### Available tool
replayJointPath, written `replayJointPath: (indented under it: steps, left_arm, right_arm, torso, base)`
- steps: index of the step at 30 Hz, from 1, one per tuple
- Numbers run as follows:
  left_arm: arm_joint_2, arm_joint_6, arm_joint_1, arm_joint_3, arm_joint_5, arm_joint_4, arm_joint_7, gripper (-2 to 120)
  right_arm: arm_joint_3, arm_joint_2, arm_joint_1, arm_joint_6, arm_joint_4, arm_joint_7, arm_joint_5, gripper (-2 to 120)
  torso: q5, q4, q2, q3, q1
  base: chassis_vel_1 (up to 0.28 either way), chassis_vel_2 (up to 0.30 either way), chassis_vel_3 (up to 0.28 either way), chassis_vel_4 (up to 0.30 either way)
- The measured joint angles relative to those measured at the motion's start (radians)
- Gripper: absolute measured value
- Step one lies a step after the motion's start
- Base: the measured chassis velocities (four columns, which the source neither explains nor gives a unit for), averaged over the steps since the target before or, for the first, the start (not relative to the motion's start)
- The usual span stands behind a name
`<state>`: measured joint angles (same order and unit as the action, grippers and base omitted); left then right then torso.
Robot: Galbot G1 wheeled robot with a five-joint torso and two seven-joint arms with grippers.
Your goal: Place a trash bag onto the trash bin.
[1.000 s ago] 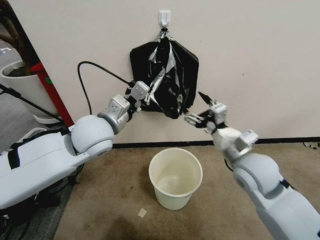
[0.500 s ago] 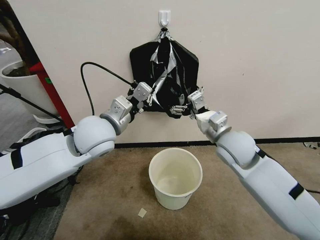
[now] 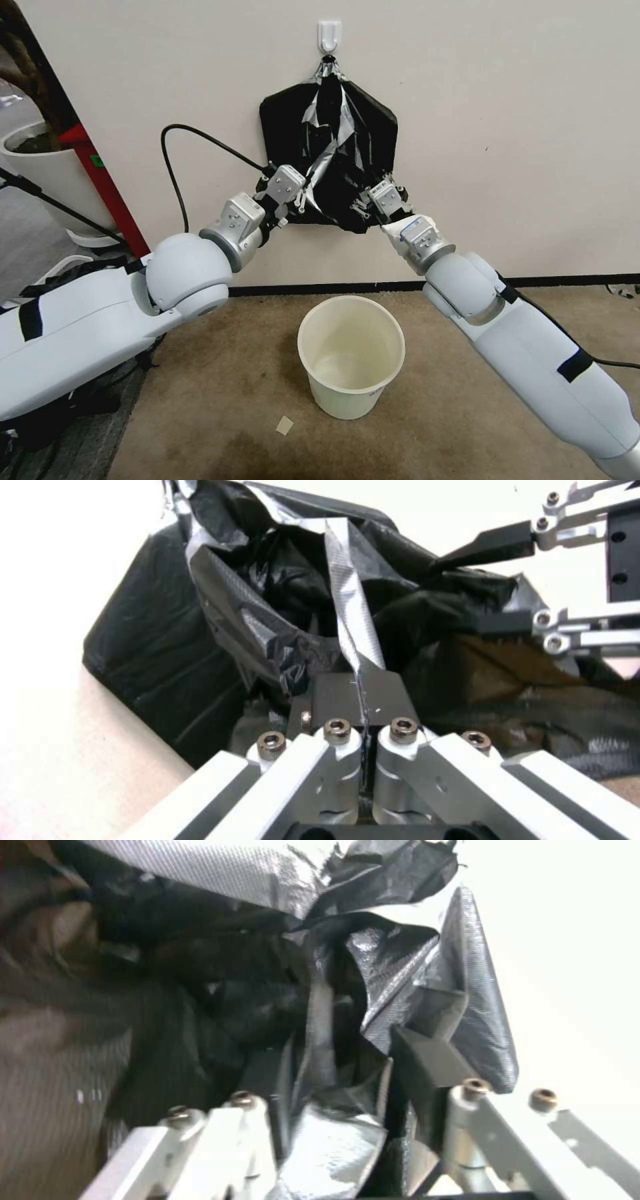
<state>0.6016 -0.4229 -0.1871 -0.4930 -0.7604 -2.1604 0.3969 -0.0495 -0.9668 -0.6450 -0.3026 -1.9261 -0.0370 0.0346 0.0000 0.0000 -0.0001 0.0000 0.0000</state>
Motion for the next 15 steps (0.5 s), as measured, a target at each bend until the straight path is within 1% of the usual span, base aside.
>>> replayJointPath:
  steps: [1,2,3,4,5,7,8,9,11,14,15]
  left_arm:
    - [0.000,0.000,0.001,0.003,0.000,-0.001,0.001,0]
    - [0.000,0.000,0.001,0.003,0.000,-0.001,0.001,0]
    - [0.000,0.000,0.001,0.004,-0.001,-0.001,0.001,0]
    - [-0.001,0.000,-0.002,0.009,-0.001,-0.001,0.001,0]
    - [-0.001,0.000,-0.002,0.009,-0.001,-0.001,0.001,0]
    - [-0.002,0.000,-0.010,0.014,-0.001,-0.002,0.001,0]
    - [-0.002,0.000,-0.016,0.018,-0.001,-0.004,0.001,0]
    - [-0.002,0.000,-0.016,0.018,-0.001,-0.004,0.001,0]
    - [-0.005,0.000,-0.024,0.026,-0.001,-0.008,0.002,0]
    - [-0.009,0.001,-0.031,0.031,-0.001,-0.010,0.002,0]
    - [-0.015,0.005,-0.056,0.048,0.000,-0.016,0.002,0]
  right_arm:
    - [0.013,0.000,-0.005,-0.020,-0.002,0.008,0.017,29]
    - [0.013,0.000,-0.005,-0.020,-0.002,0.008,0.017,29]
    - [0.017,0.003,-0.008,-0.026,-0.003,0.009,0.018,25]
    - [0.020,0.008,-0.013,-0.030,-0.006,0.009,0.018,19]
    - [0.020,0.008,-0.013,-0.030,-0.006,0.009,0.018,19]
    - [0.023,0.014,-0.021,-0.032,-0.012,0.010,0.015,10]
    - [0.027,0.018,-0.027,-0.033,-0.014,0.009,0.004,4]
    - [0.027,0.018,-0.027,-0.033,-0.014,0.009,0.004,4]
    - [0.031,0.021,-0.032,-0.033,-0.015,0.003,-0.020,0]
    - [0.039,0.020,-0.038,-0.021,-0.017,-0.004,-0.042,0]
    - [0.056,0.016,-0.059,0.008,-0.032,-0.013,-0.092,0]
  torso:
    - [0.0000,0.0000,0.000,0.000,0.000]
    - [0.0000,0.0000,0.000,0.000,0.000]
    - [0.0001,-0.0001,0.000,0.000,0.000]
    - [0.0001,-0.0001,0.000,0.000,0.000]
    - [0.0001,-0.0001,0.000,0.000,0.000]
    - [0.0000,0.0000,0.000,0.000,0.000]
    - [0.0000,-0.0001,0.000,0.000,0.000]
    - [0.0000,-0.0001,0.000,0.000,0.000]
    - [0.0000,-0.0001,0.000,0.000,0.000]
    - [0.0000,-0.0001,0.000,0.000,0.000]
    - [0.0001,-0.0001,0.000,0.000,0.000]
  base:
    - [0.000,0.000,0.000,0.000]
    - [0.000,0.000,0.000,0.000]
    - [0.000,0.000,0.000,0.000]
    - [0.000,0.000,0.000,0.000]
    - [0.000,0.000,0.000,0.000]
    - [0.000,0.000,0.000,0.000]
    - [0.000,0.000,0.000,0.000]
    - [0.000,0.000,0.000,0.000]
    - [0.000,0.000,0.000,0.000]
    - [0.000,0.000,0.000,0.000]
    - [0.000,0.000,0.000,0.000]
